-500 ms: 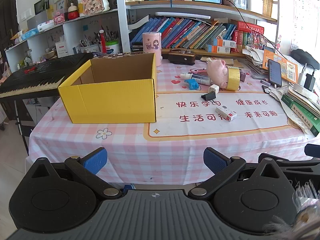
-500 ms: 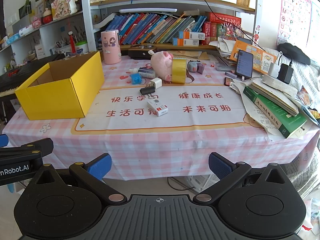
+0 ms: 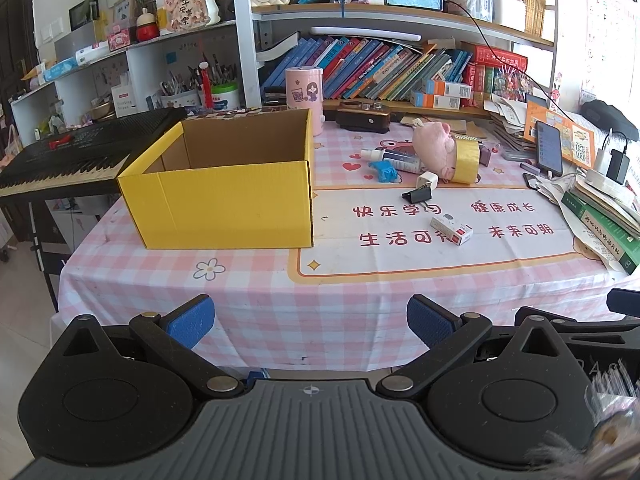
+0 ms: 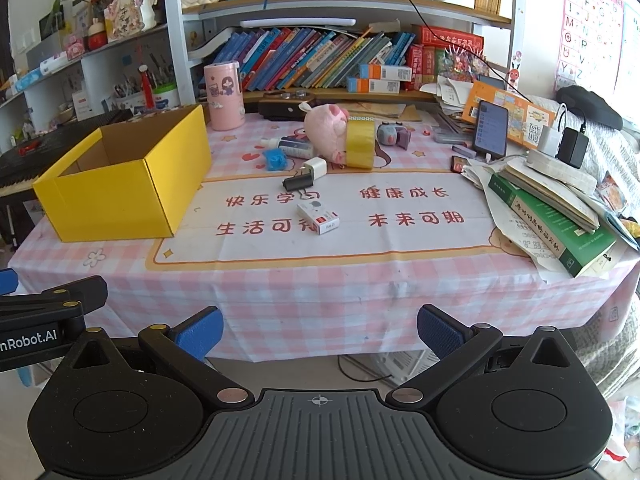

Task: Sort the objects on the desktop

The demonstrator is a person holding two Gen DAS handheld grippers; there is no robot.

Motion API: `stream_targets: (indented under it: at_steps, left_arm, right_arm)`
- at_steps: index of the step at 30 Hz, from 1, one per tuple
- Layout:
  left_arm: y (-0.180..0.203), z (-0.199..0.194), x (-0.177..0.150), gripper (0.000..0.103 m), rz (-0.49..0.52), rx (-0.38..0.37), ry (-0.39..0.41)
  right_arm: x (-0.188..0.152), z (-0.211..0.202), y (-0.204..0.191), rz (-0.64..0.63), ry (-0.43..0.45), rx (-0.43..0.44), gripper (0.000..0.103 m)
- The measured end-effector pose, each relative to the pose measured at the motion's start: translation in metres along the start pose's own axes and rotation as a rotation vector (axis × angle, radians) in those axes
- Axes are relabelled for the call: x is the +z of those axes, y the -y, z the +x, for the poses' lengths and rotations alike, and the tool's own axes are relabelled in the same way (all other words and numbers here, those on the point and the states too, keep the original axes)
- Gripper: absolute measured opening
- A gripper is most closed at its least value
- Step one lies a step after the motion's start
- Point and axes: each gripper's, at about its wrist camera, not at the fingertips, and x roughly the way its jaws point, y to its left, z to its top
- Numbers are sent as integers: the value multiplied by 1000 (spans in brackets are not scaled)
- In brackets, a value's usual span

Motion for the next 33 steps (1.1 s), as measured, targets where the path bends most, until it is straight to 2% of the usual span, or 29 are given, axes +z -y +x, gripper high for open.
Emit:
stream_targets:
  at_steps: [33]
  left_arm:
    - [-12, -6, 7, 103, -10, 3, 13]
  right_arm:
    - [1, -5, -10, -4, 10, 12, 103]
